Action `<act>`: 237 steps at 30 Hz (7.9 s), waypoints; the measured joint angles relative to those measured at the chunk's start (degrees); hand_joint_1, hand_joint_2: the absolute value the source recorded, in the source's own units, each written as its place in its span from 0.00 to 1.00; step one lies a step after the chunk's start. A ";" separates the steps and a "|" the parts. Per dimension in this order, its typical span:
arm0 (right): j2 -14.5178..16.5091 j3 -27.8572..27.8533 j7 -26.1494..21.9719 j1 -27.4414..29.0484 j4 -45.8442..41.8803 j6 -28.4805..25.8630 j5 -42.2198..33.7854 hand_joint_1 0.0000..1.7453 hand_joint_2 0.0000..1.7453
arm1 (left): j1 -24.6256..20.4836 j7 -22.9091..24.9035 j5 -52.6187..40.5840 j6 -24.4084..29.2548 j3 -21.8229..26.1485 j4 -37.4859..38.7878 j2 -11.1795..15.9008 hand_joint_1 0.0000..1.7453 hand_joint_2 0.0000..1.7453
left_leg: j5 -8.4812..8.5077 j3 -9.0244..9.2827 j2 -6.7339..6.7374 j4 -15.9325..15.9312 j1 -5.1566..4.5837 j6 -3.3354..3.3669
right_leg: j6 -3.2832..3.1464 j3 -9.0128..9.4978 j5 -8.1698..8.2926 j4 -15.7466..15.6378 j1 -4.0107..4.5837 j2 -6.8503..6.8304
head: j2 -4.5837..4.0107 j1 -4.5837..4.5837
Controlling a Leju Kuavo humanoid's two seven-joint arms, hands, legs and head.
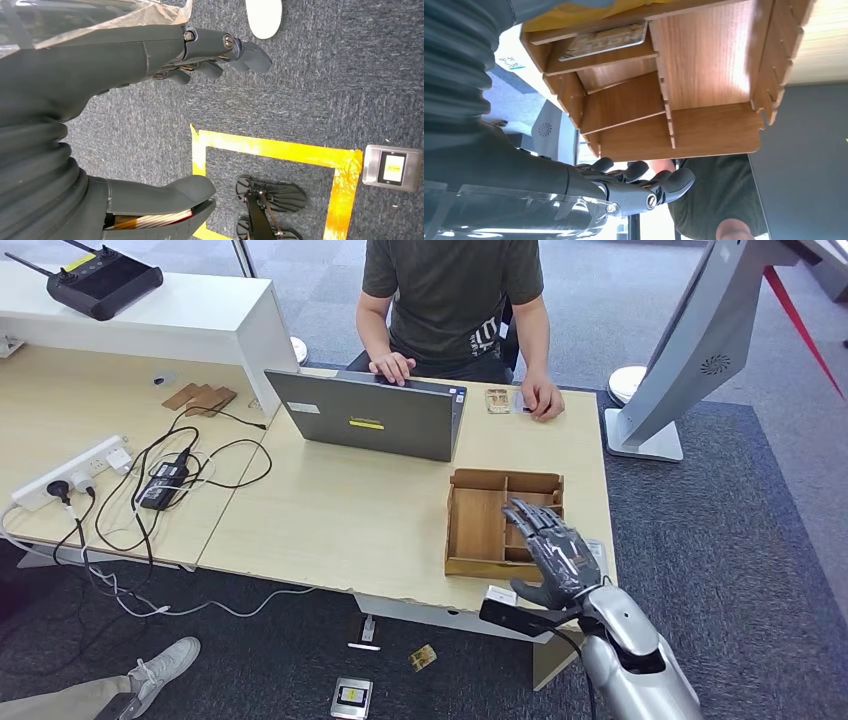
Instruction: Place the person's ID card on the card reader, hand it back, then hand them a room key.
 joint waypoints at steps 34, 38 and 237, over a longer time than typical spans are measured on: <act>-2.06 -0.85 0.39 2.12 -3.15 3.50 -1.64 0.00 1.00 | 0.25 -0.37 -0.26 -0.05 0.48 0.00 0.15 0.00 1.00 | 0.00 0.00 0.00 0.00 0.00 0.00 | 0.00 0.00 0.00 0.00 0.00 0.00 | 0.00 0.01; -1.99 -0.81 0.95 2.10 -3.05 4.33 -1.67 0.00 1.00 | 0.23 -0.37 -0.61 -0.05 0.51 0.00 0.15 0.00 1.00 | 0.00 0.00 0.00 0.00 0.00 0.00 | 0.00 0.00 0.00 0.00 0.00 0.00 | 0.00 0.01; 17.85 -6.91 12.98 -51.02 47.20 4.81 -11.73 1.00 1.00 | -12.54 3.15 -11.99 -0.40 -1.19 0.04 -7.20 0.00 1.00 | 0.14 -0.22 0.01 0.09 -0.01 -0.06 | -0.03 -0.26 0.16 0.08 -0.03 0.02 | 0.00 0.01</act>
